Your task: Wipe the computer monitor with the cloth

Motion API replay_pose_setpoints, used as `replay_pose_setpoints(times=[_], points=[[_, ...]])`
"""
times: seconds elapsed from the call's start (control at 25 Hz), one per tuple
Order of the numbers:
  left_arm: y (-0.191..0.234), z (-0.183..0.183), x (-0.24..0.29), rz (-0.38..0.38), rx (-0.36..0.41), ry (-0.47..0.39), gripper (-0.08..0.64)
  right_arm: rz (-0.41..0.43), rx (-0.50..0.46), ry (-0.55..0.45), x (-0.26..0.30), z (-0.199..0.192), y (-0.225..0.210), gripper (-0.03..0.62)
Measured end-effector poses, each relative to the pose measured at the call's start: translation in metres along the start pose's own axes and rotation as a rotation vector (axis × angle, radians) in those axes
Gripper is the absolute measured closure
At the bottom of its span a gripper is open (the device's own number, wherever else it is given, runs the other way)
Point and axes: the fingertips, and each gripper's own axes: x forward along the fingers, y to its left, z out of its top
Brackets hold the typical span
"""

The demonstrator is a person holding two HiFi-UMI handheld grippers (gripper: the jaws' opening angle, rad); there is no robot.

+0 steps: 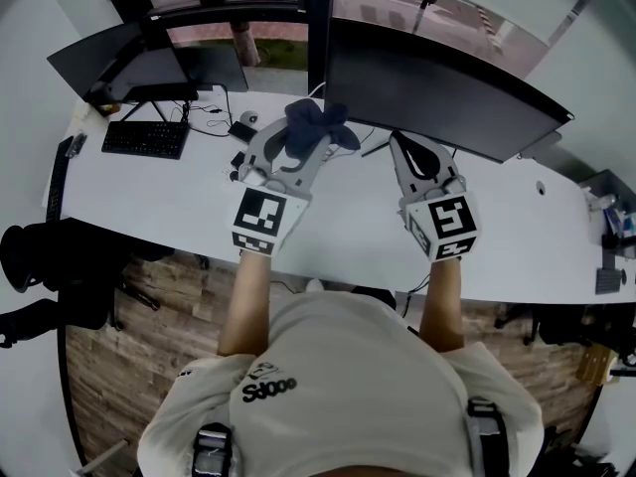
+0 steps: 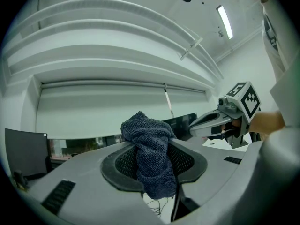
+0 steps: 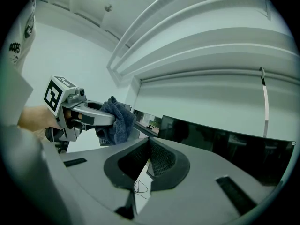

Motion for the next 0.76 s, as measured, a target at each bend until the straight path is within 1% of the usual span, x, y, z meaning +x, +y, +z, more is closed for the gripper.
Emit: replay_pose_setpoints(times=[0.36, 0.56, 0.76], points=[[-0.0013, -0.0009, -0.0046, 0.021, 0.023, 0.017, 0.402, 0.003, -0.019, -0.004, -0.0018, -0.0003, -0.0005, 0.598], [0.0021, -0.0068, -0.0071, 0.031, 0.021, 0.035, 0.402, 0.023, 0.009, -0.014, -0.0003, -0.0018, 0.0025, 0.598], [0.0020, -0.0082, -0.0063, 0.038, 0.019, 0.041, 0.402, 0.022, 0.006, -0.013, -0.0012, -0.0045, -0.0004, 0.598]])
